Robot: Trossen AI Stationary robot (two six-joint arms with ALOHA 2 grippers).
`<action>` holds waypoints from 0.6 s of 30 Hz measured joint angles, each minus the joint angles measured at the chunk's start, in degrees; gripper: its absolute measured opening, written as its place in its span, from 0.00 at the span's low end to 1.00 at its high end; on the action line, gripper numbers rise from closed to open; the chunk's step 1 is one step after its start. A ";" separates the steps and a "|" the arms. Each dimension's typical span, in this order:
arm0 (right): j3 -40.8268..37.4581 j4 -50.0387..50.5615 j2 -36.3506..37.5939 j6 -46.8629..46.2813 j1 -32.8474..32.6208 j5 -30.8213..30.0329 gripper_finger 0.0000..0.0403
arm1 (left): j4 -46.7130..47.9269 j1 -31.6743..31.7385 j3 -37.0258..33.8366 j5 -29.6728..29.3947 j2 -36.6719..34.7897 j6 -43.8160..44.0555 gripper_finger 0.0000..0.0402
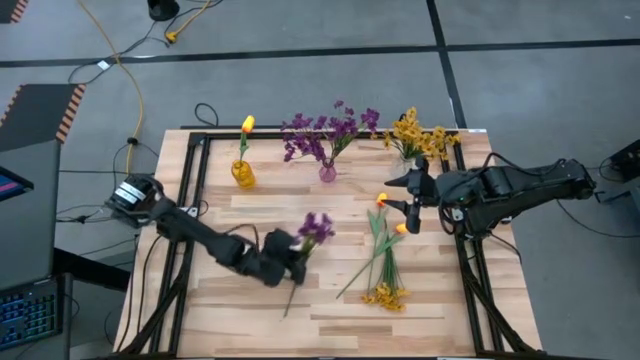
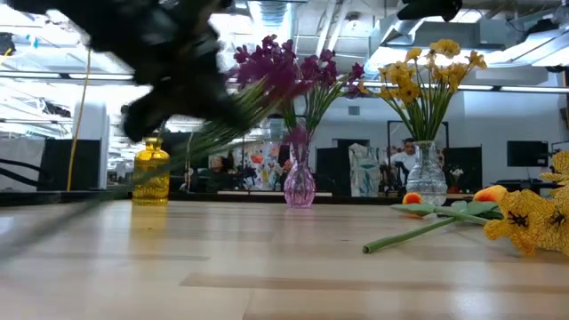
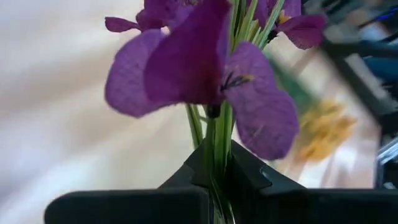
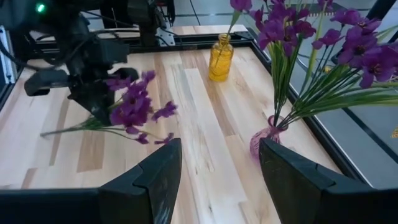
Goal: Sort flowers into vase by color
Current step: Put the violet flowers into the violet vase
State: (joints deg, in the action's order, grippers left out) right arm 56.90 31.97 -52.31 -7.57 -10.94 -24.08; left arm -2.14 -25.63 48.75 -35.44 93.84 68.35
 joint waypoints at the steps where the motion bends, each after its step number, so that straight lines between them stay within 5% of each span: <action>1: 0.00 0.15 -0.02 0.00 0.00 0.00 0.59 | -3.46 1.23 0.00 -0.40 0.00 -4.68 0.03; 11: 0.02 1.31 -0.04 0.00 0.06 0.00 0.59 | -35.79 11.01 0.07 -1.26 -0.04 -46.01 0.03; 18: 0.01 1.32 -0.22 -0.01 0.09 0.00 0.59 | -48.51 16.14 0.09 -1.03 -0.09 -66.25 0.03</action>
State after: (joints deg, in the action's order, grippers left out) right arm 56.91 33.29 -52.53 -7.58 -10.85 -24.08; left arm -50.65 -9.49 48.84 -36.46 93.76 2.10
